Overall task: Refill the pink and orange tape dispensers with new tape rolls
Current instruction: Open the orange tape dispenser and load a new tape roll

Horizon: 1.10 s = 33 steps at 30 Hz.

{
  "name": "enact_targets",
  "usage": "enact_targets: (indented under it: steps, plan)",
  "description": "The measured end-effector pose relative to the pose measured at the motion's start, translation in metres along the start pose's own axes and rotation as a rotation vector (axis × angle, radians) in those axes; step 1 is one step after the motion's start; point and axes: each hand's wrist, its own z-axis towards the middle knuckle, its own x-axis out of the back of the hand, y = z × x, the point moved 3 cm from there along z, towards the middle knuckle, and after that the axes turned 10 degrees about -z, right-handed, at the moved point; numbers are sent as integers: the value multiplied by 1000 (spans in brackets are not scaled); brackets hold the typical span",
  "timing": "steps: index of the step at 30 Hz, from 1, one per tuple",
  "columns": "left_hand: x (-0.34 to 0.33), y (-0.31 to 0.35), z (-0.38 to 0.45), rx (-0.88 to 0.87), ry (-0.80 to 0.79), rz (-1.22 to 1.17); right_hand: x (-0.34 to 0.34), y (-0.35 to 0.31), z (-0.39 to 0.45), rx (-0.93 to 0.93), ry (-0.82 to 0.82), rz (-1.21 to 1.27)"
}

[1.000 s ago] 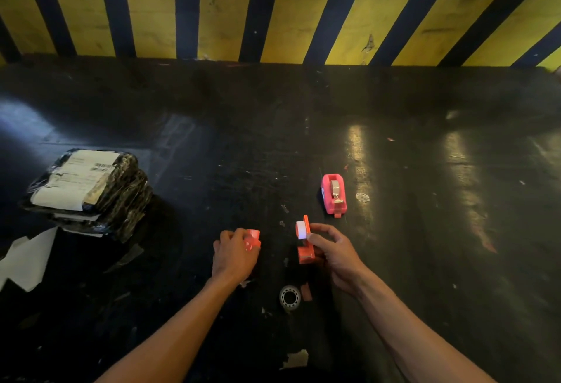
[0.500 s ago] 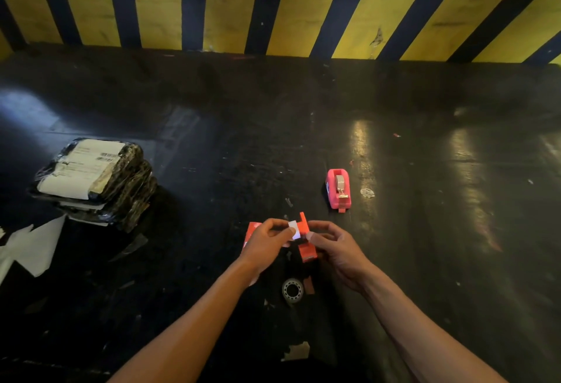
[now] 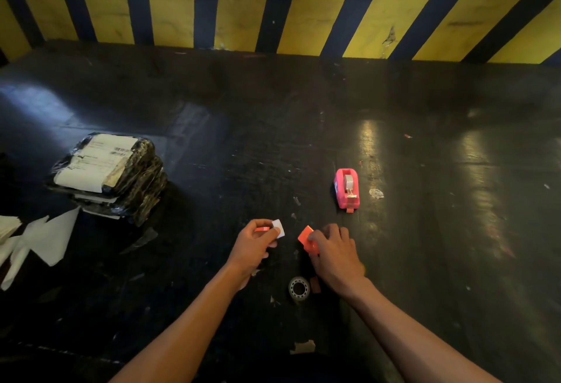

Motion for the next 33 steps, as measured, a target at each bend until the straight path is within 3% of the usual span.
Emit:
enact_targets:
  steps: [5,11,17,21,23,27,30,33]
  plan:
    - [0,-3,2,-20,6,114,3,-3,0,2,-76,-43]
    - [-6,-12,-4,-273,-87,780,-2,7,5,-57,-130,138]
    - [-21,-19,3,-365,-132,1129,-2,14,6,-139,-150,278]
    - [-26,-19,-2,-476,-148,1163,0,21,6,-190,-104,384]
    - [-29,-20,-10,-568,-254,1150,1,23,7,-234,-99,521]
    - [-32,-34,-19,-357,-580,1233,3,24,8,-326,-105,813]
    - [-34,-39,-17,-305,-577,1234,4,22,8,-369,-114,958]
    - [-33,-38,-15,-261,-483,1025,4,20,7,-404,-133,1086]
